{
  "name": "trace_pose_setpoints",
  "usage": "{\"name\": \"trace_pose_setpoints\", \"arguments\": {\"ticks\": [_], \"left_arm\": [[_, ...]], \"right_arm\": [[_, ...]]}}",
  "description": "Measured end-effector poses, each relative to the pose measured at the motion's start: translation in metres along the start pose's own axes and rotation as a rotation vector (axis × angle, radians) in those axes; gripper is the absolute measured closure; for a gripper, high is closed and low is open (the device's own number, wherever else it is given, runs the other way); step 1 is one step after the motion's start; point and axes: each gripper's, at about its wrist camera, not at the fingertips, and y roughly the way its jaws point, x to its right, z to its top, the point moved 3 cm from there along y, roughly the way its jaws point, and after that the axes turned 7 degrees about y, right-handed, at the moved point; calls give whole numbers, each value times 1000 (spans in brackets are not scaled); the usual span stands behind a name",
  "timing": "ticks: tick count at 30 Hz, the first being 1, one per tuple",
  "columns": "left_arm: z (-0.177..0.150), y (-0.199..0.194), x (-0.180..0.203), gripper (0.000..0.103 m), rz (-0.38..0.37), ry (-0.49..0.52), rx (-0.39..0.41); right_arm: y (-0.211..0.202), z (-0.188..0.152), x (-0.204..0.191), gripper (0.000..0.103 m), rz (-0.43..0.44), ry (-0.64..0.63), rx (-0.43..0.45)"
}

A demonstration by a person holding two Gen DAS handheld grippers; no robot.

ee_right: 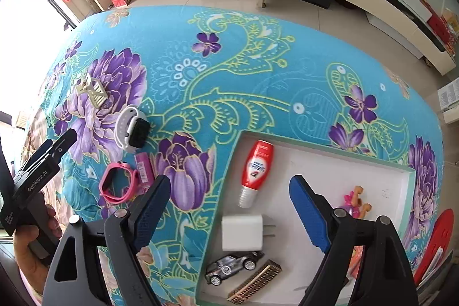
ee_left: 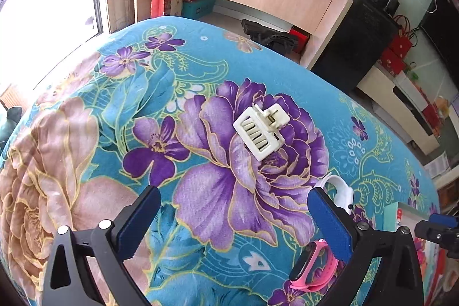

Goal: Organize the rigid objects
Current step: 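Withdraw both open tools from the tray toward the remaining items, then grasp the white hair clip with the left tool while the right tool grasps the white watch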

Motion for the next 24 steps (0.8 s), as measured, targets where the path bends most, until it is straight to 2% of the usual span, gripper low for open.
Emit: {"name": "trace_pose_setpoints", "arguments": {"ticks": [5,12,18,24], "left_arm": [[21,2,-10,0,22,73,-28],[55,9,-1,0,-22,209,-82],[74,29,6,0,-47,238,-156],[89,49,13,1,-32,253,-182]], "right_arm": [[13,12,-37,18,34,-31,-4],[42,23,-80,18,60,-62,-40],[64,28,-102,18,53,-82,-62],[87,31,-122,18,46,-96,-89]]}}
